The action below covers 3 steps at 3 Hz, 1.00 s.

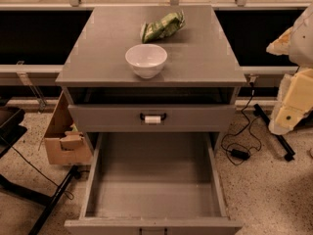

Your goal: Close middle drawer

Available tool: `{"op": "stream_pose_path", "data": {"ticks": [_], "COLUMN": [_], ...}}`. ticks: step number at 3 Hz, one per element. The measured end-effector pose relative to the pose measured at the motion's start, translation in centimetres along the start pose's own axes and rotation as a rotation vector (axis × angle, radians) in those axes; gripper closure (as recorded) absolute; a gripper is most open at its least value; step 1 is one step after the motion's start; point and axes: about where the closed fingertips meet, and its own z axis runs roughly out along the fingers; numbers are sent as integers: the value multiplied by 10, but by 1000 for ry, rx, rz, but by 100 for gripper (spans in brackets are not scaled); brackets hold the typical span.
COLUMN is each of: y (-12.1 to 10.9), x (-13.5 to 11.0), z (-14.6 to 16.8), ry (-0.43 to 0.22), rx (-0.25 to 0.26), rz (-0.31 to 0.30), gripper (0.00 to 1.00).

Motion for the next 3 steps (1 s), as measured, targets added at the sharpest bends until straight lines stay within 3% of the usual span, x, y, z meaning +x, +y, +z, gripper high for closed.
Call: {"op": "stream_pose_path", "data": {"ticks": [2,3], "y": [10,49], "x": [-2,-6], "z": [15,68], "ry": [8,27], "rx": [2,-6], "rz": [3,46], "gripper": [0,0]}}
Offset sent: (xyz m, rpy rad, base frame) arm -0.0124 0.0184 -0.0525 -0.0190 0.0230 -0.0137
